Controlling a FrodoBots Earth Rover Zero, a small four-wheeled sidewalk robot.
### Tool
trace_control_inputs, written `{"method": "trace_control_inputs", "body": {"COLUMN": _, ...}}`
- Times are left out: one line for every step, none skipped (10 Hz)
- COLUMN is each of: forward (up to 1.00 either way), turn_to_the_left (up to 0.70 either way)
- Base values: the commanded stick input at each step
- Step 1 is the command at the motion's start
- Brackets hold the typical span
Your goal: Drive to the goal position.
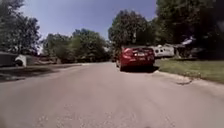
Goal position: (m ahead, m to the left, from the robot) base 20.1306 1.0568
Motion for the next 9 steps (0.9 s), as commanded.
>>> {"method": "trace_control_inputs", "body": {"forward": 0.70, "turn_to_the_left": 0.00}}
{"method": "trace_control_inputs", "body": {"forward": 0.70, "turn_to_the_left": 0.00}}
{"method": "trace_control_inputs", "body": {"forward": 0.70, "turn_to_the_left": 0.00}}
{"method": "trace_control_inputs", "body": {"forward": 0.70, "turn_to_the_left": 0.00}}
{"method": "trace_control_inputs", "body": {"forward": 0.70, "turn_to_the_left": 0.00}}
{"method": "trace_control_inputs", "body": {"forward": 0.70, "turn_to_the_left": 0.00}}
{"method": "trace_control_inputs", "body": {"forward": 0.70, "turn_to_the_left": 0.00}}
{"method": "trace_control_inputs", "body": {"forward": 0.70, "turn_to_the_left": 0.00}}
{"method": "trace_control_inputs", "body": {"forward": 0.70, "turn_to_the_left": 0.00}}
